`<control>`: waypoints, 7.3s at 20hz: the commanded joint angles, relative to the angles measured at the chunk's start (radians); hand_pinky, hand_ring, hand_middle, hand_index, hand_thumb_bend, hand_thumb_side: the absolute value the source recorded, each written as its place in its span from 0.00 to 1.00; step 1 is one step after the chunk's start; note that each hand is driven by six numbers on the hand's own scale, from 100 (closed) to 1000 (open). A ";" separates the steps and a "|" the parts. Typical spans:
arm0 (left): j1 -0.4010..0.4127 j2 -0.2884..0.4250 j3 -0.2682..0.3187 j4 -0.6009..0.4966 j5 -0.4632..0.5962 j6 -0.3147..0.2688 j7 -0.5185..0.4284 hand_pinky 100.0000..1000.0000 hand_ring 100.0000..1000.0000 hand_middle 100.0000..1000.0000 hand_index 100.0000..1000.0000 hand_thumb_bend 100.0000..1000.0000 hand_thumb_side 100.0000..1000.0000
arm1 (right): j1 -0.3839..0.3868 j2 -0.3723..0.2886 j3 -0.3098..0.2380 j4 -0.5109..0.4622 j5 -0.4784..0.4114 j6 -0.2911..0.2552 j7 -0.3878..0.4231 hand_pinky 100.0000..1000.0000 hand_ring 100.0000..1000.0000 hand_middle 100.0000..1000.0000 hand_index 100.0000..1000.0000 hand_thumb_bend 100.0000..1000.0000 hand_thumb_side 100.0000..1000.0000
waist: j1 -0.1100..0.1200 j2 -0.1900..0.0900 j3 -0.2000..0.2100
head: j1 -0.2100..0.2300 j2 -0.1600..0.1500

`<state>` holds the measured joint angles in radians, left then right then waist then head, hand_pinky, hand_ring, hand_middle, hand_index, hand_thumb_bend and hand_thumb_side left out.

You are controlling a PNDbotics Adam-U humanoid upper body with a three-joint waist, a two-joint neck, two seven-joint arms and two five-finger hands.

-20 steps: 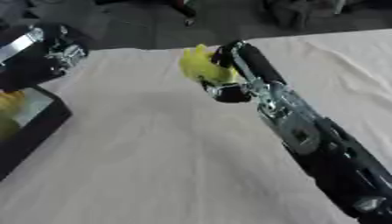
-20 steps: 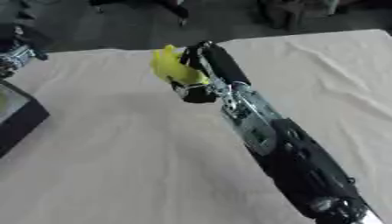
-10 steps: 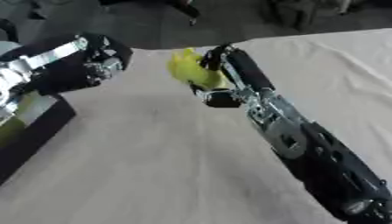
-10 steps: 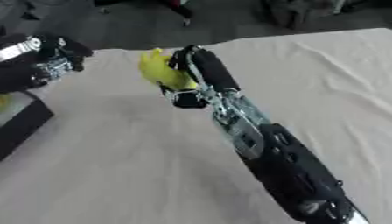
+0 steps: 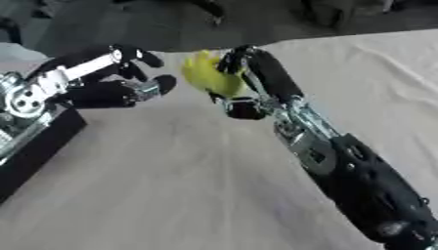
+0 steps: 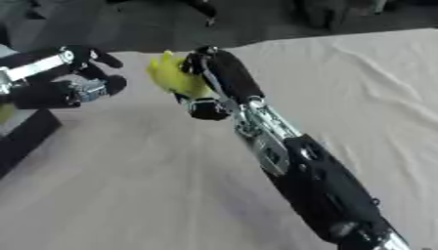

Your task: Pick up the objects with one hand, pass them to the other hand, and then place them into the box on the other side of the table.

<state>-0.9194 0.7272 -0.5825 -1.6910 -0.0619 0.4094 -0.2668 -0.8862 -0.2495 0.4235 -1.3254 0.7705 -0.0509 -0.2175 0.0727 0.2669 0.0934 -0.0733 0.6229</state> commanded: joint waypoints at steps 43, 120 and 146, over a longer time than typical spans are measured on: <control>0.017 0.048 -0.001 -0.127 -0.103 0.054 0.179 0.89 0.78 0.83 0.86 0.46 0.64 | -0.027 -0.012 0.015 -0.040 0.023 -0.152 -0.065 0.68 0.52 0.36 0.50 0.19 0.00 | -0.009 -0.006 -0.003 | 0.013 -0.002; -0.040 -0.131 -0.020 0.225 0.122 -0.163 0.164 0.75 0.46 0.39 0.27 0.00 0.22 | -0.046 0.006 0.032 -0.057 0.156 -0.143 -0.013 0.85 0.88 0.84 0.92 0.58 0.00 | -0.018 0.011 -0.006 | 0.023 -0.025; 0.226 0.186 0.281 0.229 0.203 -0.175 0.451 0.75 0.47 0.39 0.29 0.00 0.25 | -0.034 -0.067 0.004 -0.096 0.092 -0.033 -0.087 0.81 0.85 0.81 0.89 0.41 0.00 | -0.029 0.005 -0.002 | 0.118 -0.023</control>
<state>-0.6843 0.8599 -0.3330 -1.4583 0.1337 0.2364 0.1699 -0.9058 -0.2974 0.4386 -1.3962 0.8690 -0.0878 -0.2987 0.0418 0.2968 0.0879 0.0355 0.6089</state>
